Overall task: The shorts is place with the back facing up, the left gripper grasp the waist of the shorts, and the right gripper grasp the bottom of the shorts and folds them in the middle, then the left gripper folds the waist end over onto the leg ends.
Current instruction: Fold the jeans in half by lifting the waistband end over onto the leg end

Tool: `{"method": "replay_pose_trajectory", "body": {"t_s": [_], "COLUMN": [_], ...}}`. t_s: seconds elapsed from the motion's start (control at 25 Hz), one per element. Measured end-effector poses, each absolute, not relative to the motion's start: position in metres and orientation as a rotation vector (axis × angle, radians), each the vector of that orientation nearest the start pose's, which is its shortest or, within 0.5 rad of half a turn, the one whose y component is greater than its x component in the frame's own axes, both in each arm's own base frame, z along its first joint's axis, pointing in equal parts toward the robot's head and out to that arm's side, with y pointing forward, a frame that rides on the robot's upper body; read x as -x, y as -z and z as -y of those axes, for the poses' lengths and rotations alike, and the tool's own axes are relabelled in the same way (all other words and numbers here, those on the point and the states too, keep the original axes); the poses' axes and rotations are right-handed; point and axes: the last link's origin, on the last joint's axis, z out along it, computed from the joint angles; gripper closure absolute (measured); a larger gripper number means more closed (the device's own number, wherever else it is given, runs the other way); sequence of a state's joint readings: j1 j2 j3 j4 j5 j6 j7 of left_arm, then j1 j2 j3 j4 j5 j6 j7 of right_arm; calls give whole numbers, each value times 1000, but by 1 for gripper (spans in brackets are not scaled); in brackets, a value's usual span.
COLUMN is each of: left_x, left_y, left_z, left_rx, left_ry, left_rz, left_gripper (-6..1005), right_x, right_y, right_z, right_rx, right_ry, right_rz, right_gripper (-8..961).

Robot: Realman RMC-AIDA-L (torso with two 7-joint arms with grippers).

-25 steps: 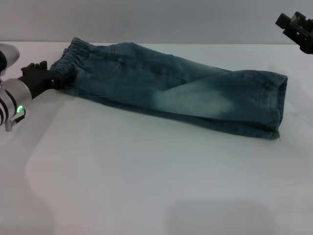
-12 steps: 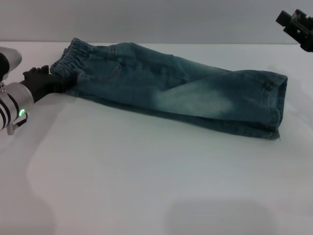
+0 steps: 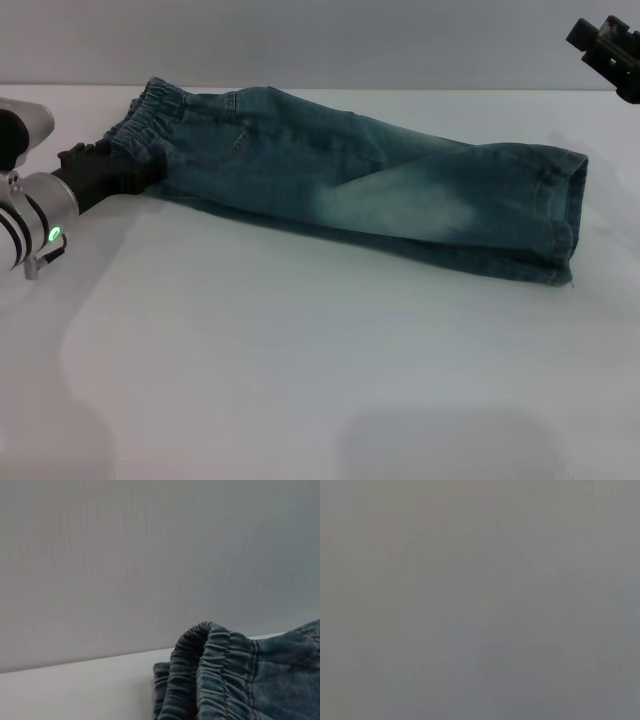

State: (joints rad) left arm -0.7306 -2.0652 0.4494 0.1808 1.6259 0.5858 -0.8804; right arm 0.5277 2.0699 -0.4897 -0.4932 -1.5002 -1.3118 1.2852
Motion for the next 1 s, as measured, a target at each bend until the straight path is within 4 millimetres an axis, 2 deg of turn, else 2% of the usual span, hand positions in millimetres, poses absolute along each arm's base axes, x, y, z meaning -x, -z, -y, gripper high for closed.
{"method": "replay_pose_trajectory", "body": {"t_s": [0.56, 0.76, 1.0], "left_x": [321, 320, 317], "left_y": [27, 28, 29], "left_z": [-415, -415, -415], "left_rx": [1953, 1947, 1944], "left_ry": [323, 338, 356], "left_rz": [857, 848, 834], "left_gripper": [158, 328, 463], "right_x": [-285, -287, -288], "right_y": [-56, -55, -55], "right_z": [-373, -373, -372], "right_rx": [1963, 1961, 1960], "right_ry": [-1114, -1109, -1108], "right_rz": [-780, -784, -787], "right_gripper": [381, 382, 382]}}
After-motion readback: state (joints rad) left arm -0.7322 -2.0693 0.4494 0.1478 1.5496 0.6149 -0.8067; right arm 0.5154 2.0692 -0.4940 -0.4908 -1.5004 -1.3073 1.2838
